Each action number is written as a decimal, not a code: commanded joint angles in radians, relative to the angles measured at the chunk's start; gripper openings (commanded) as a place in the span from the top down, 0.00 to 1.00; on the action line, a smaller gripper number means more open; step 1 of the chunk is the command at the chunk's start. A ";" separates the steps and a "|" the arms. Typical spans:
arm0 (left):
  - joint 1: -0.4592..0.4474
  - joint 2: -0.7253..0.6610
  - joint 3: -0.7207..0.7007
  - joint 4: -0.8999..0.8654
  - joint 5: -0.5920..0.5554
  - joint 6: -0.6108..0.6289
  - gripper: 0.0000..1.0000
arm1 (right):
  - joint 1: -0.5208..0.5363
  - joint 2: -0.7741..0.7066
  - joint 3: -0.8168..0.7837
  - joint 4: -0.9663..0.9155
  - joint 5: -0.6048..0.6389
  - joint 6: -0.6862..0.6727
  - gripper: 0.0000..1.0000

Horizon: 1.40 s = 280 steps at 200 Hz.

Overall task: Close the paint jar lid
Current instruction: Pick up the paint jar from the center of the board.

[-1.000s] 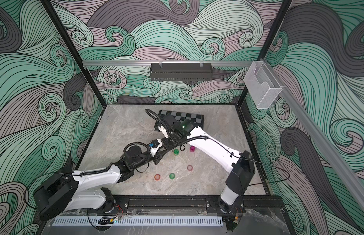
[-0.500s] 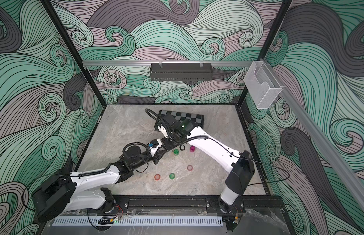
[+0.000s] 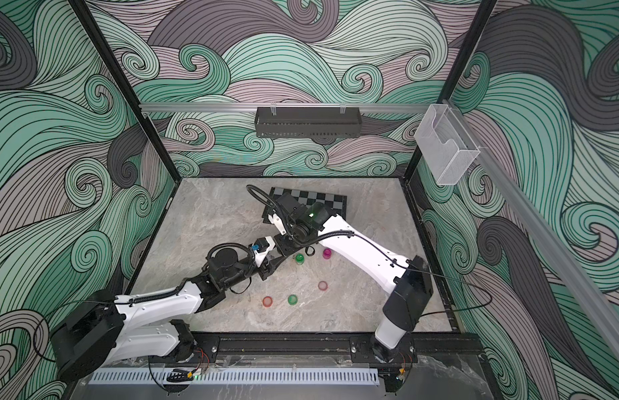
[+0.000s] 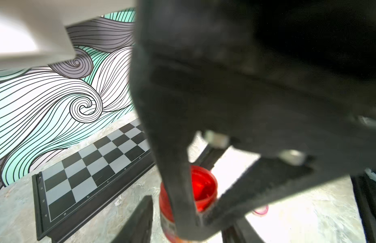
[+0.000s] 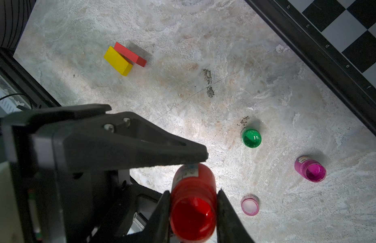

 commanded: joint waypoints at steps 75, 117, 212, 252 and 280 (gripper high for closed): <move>-0.006 -0.035 -0.004 0.041 0.058 0.090 0.44 | -0.029 -0.002 0.007 0.033 -0.090 -0.002 0.72; -0.006 -0.026 0.004 0.014 0.031 0.102 0.48 | -0.029 -0.008 0.005 0.030 -0.094 -0.002 0.72; -0.005 0.015 0.005 0.037 -0.047 0.062 0.54 | -0.029 -0.021 -0.001 0.031 -0.092 0.001 0.73; -0.004 0.003 0.000 0.042 -0.049 0.059 0.60 | -0.029 -0.020 -0.004 0.031 -0.095 0.003 0.73; -0.004 0.003 0.001 0.035 -0.046 0.066 0.64 | -0.029 -0.020 -0.002 0.031 -0.095 0.005 0.73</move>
